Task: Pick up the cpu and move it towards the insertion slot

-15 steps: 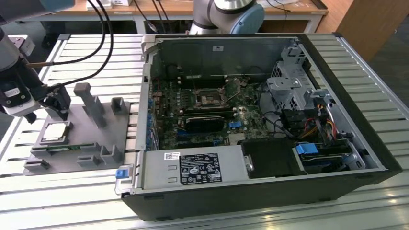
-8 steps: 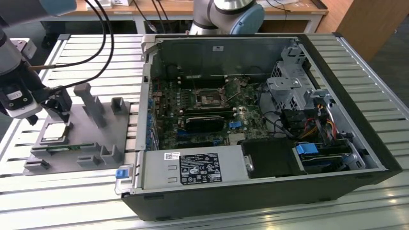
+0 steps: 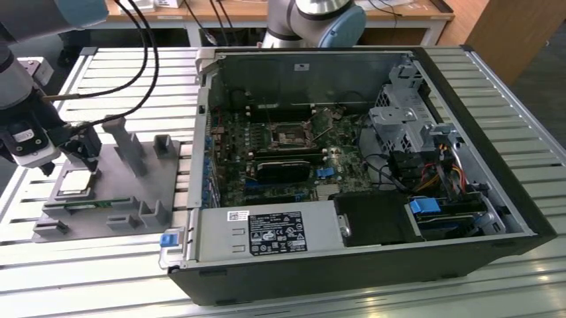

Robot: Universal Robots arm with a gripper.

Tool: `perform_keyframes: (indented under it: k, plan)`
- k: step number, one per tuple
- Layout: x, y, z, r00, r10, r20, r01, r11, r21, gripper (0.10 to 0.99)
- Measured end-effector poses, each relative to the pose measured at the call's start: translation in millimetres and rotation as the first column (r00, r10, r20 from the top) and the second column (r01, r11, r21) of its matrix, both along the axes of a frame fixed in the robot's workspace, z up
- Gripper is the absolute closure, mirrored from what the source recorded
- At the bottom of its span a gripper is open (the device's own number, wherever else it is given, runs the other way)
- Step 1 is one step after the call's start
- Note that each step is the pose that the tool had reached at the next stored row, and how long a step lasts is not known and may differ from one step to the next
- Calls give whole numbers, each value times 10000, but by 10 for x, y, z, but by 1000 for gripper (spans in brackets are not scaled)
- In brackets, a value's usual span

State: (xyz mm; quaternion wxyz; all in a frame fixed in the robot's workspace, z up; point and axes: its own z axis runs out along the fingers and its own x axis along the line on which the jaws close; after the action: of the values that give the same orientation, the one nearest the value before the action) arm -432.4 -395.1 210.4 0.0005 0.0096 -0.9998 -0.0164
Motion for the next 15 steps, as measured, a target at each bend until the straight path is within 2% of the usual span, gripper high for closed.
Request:
perform_keyframes:
  k: [15]
  plan:
    - [-31, -2, -172, 10000, -14, 0, 14, 10000, -70, 325]
